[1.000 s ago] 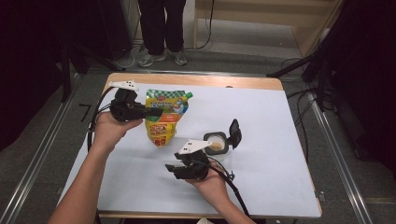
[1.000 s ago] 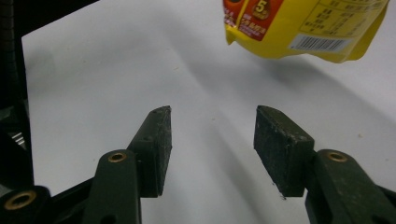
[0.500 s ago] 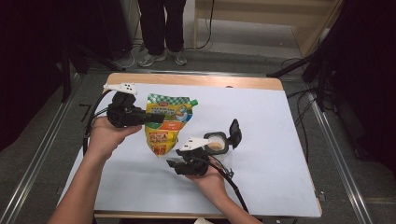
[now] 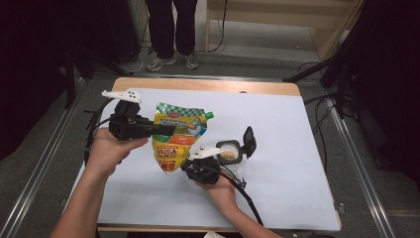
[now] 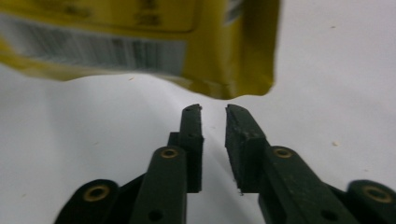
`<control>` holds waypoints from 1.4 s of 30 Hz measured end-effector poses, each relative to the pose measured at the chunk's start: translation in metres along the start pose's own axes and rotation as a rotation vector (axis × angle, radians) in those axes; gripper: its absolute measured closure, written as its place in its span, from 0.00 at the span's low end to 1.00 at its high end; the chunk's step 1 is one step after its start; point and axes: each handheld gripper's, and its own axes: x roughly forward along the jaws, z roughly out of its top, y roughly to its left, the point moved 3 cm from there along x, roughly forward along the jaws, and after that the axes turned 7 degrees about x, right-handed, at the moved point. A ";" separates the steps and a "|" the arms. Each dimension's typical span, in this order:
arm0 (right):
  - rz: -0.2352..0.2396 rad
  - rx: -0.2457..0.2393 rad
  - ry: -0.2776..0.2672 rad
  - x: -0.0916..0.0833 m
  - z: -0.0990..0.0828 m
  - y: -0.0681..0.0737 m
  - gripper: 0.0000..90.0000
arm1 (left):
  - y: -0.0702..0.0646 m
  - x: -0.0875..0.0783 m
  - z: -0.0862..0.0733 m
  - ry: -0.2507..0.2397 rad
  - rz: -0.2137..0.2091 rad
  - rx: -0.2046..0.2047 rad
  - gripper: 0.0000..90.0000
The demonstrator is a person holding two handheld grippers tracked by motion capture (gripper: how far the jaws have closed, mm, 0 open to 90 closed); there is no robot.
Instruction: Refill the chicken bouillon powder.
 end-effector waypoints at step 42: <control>0.082 -0.157 -0.095 -0.031 0.001 0.051 0.67 | -0.005 0.066 -0.008 -0.011 0.059 0.083 0.79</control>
